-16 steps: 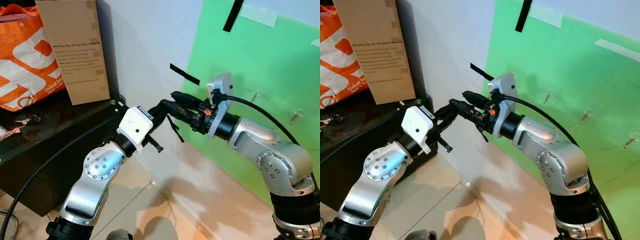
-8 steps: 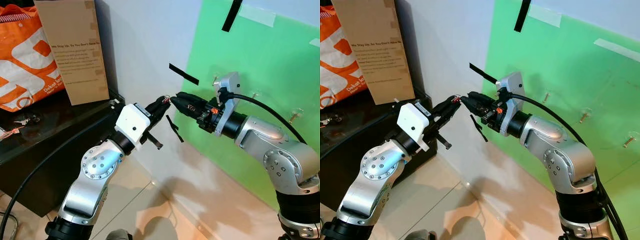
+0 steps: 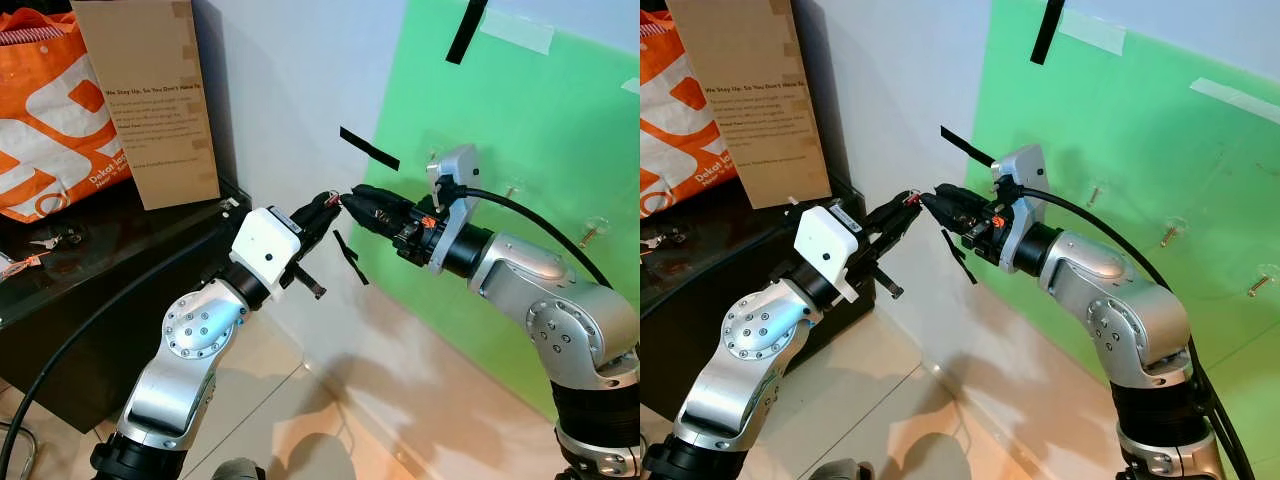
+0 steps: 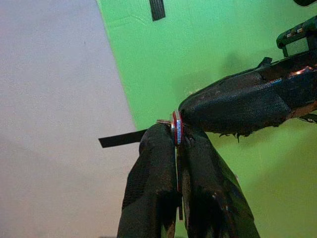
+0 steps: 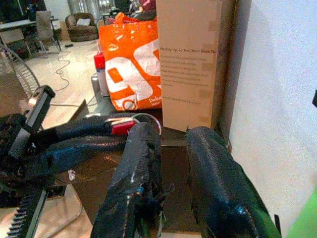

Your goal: Hang keys on a hook

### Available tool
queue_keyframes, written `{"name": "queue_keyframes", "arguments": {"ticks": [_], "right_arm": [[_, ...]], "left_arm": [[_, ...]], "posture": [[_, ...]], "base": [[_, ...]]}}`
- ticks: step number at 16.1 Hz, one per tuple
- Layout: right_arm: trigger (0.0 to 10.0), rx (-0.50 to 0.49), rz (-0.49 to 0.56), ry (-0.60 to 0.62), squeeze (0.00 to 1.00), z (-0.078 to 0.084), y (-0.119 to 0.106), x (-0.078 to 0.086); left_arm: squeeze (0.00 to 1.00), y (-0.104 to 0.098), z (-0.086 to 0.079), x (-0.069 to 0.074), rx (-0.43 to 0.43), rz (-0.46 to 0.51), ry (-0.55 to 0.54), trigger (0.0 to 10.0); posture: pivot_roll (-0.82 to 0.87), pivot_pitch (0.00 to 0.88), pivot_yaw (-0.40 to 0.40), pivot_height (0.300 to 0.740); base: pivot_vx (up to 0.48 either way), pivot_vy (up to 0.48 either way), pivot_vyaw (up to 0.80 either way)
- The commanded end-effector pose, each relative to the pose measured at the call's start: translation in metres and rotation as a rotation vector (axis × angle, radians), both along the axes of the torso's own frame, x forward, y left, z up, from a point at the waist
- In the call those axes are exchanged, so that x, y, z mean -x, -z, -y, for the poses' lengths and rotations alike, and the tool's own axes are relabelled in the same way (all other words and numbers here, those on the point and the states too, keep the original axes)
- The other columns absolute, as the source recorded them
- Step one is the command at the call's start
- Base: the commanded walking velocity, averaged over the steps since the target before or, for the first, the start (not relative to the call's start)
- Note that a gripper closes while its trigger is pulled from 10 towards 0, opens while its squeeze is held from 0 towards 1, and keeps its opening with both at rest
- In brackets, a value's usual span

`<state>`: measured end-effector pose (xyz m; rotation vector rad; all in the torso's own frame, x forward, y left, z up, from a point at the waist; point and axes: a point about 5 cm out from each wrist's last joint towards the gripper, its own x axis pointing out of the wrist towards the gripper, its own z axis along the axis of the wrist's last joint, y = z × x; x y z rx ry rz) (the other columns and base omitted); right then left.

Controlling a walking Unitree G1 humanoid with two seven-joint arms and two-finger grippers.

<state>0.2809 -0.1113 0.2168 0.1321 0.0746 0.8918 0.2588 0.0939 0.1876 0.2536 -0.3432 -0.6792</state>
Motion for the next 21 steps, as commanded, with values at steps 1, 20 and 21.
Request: {"name": "queue_keyframes", "arguments": {"ticks": [1,20,21], "right_arm": [[10.0,-0.029,-0.002,0.023,0.0,0.005,-0.005,-0.002],[10.0,-0.222,-0.201,-0.049,1.0,-0.01,-0.002,0.008],[10.0,-0.224,-0.205,-0.047,1.0,-0.01,-0.002,0.007]], "left_arm": [[0.0,-0.007,0.001,0.0,0.007,0.031,0.003,0.0],[0.0,-0.011,0.003,-0.003,0.015,0.056,-0.004,0.0],[0.0,-0.011,0.003,-0.003,0.015,0.057,-0.004,0.0]], "posture": [[0.04,0.0,-0.07,0.74],[0.04,0.0,-0.076,0.74],[0.04,0.0,-0.076,0.74]], "base": [[0.0,0.0,0.0],[0.0,0.0,0.0],[0.0,0.0,0.0]]}}
